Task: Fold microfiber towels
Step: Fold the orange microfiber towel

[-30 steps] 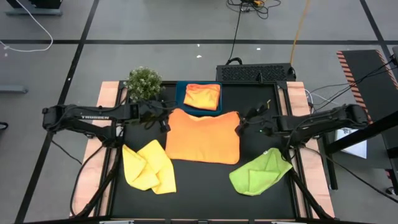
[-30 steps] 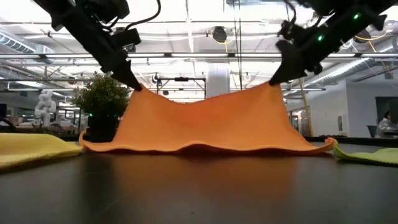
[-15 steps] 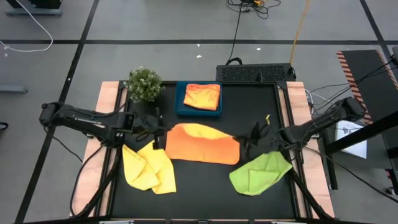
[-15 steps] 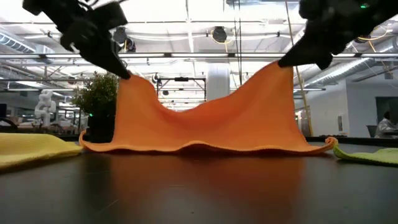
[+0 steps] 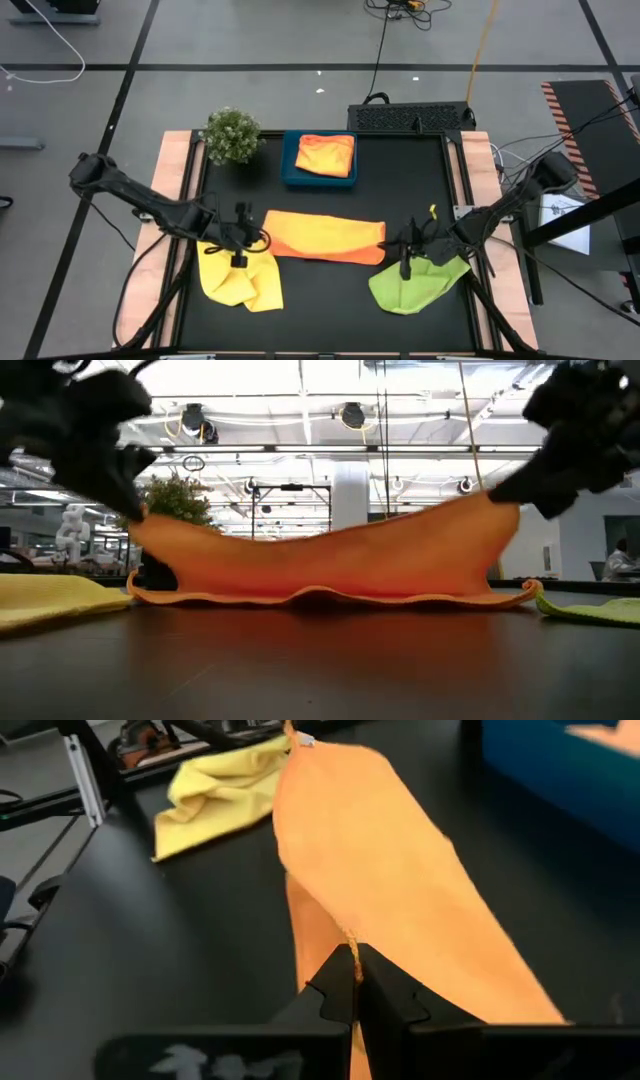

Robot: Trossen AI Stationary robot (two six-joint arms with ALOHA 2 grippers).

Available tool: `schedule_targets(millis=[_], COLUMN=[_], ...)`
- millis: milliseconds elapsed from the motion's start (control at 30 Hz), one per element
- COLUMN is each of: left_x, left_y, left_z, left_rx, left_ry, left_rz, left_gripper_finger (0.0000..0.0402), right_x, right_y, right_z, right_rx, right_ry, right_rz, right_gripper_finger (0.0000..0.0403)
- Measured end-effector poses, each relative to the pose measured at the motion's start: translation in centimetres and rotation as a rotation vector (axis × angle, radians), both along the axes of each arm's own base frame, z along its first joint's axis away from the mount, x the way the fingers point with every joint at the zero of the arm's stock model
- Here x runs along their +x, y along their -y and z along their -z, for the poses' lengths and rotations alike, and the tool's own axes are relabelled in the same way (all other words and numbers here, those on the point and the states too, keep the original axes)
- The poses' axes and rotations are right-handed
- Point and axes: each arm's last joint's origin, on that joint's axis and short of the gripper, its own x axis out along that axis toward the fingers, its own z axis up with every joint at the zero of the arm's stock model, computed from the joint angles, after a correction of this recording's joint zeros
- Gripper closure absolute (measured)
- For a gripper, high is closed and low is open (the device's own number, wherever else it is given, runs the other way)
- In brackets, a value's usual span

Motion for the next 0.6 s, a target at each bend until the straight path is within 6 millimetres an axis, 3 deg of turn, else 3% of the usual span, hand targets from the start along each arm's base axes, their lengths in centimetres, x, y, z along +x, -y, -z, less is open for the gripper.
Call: schedule_targets(millis=[267, 600], left_x=[-1.1, -0.5], left_y=[-0.4, 0.0], left_z=[3.2, 2.9], left_rx=[-0.014, -0.056], left_ry=[0.003, 0.099], left_rz=[-0.017, 0.078], left_gripper_finger=[0.0392, 0.0356], right_x=[-1.4, -1.3], right_y=[0.9, 0.7], right_z=[2.4, 2.3], right_rx=[0.074, 0.116], right_ry=[-0.049, -0.037], right_rz=[0.048, 0.009], right_gripper_finger=[0.0403, 0.0400])
